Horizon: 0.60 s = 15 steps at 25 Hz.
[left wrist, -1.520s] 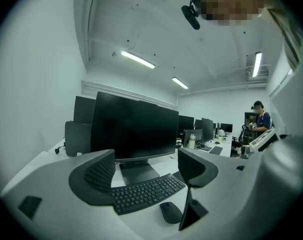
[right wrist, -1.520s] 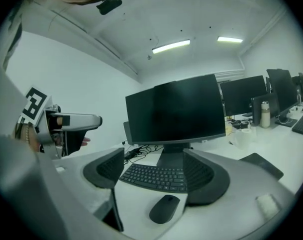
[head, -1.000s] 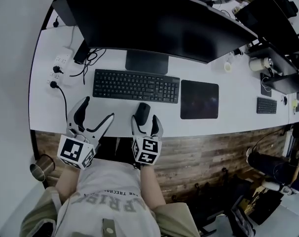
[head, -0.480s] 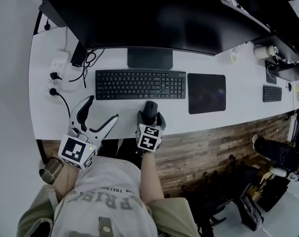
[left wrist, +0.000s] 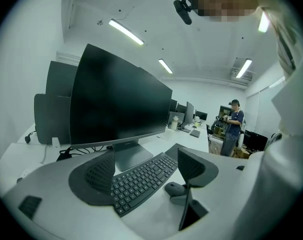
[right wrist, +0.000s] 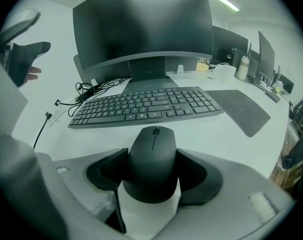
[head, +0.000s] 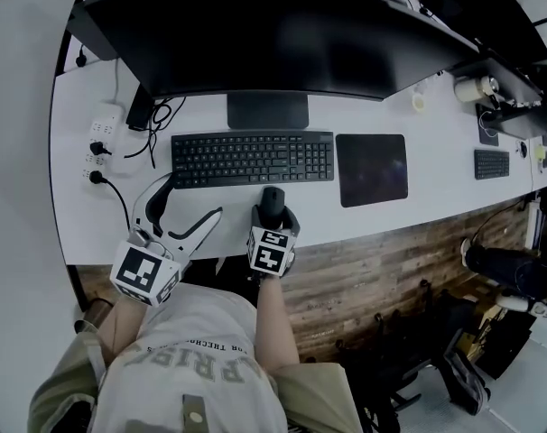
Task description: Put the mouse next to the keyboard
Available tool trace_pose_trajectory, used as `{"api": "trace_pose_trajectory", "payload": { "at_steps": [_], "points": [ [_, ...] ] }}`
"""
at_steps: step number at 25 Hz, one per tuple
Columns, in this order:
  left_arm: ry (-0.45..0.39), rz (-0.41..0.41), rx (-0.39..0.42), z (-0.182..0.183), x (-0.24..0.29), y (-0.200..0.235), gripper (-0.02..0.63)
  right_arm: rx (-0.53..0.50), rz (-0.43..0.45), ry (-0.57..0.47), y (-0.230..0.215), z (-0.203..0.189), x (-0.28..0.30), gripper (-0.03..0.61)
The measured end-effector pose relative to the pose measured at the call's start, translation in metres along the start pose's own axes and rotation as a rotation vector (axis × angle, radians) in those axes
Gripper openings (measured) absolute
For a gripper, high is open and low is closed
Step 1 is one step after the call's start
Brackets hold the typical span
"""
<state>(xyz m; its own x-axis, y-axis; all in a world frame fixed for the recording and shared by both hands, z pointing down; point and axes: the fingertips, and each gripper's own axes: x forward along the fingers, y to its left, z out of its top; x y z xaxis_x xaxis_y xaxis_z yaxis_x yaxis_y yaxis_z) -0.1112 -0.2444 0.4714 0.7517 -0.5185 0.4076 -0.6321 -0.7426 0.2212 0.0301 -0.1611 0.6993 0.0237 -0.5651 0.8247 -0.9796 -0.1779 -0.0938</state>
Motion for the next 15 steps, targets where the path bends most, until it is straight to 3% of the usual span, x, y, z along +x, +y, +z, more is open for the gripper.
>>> {"api": "trace_pose_trajectory", "payload": {
  "at_steps": [8, 15],
  "points": [
    [-0.009, -0.018, 0.022, 0.009, 0.012, -0.017, 0.376, 0.019, 0.021, -0.056, -0.013, 0.014, -0.016, 0.304],
    [-0.044, -0.002, 0.021, 0.019, 0.044, -0.051, 0.376, 0.011, 0.03, -0.155, -0.065, 0.047, -0.043, 0.304]
  ]
}}
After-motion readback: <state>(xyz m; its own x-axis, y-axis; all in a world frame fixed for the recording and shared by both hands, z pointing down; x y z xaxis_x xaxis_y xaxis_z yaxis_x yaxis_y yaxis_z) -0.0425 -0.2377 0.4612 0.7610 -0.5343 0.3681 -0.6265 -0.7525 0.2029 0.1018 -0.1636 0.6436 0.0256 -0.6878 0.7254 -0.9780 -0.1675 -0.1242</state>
